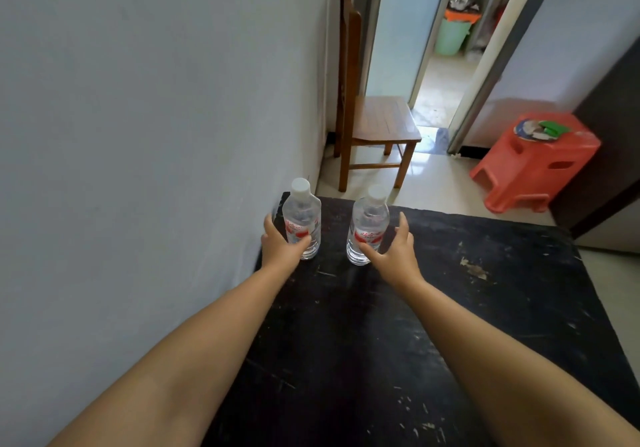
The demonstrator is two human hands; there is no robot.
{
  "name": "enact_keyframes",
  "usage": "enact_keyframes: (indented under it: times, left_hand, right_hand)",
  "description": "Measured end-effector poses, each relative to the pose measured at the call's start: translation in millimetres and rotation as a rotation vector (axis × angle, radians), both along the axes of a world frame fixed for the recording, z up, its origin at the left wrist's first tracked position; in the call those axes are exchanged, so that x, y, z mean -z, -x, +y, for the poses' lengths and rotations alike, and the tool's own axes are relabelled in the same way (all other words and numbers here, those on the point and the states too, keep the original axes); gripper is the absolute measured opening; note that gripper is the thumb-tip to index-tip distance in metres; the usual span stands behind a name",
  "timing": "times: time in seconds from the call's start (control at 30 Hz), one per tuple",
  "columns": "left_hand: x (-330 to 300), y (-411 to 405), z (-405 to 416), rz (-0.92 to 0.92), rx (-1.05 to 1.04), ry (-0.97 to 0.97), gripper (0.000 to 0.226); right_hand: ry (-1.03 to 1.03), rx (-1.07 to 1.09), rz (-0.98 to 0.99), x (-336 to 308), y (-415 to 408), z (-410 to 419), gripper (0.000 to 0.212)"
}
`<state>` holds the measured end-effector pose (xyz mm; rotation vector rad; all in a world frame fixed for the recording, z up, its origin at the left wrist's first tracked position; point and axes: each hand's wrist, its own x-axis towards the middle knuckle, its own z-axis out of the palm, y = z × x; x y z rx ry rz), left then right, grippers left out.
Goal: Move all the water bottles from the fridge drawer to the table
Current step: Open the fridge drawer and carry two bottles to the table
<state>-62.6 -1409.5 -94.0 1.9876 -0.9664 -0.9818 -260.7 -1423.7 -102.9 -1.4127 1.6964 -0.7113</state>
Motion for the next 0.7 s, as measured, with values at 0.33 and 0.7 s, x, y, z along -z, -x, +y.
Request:
enact_keyframes:
  times: [0.33,0.7]
  left_hand:
    - [-65,18,78,-0.212,0.214,0.072,0.060]
    - [-84,-9,176,-0.451,0.219,-0.018,0.037]
  right_hand:
    - [0.070,-0.079,0.195,-54,6,41,0.089]
    - [0.084,-0.301,0.483,-81,-11,113,0.058]
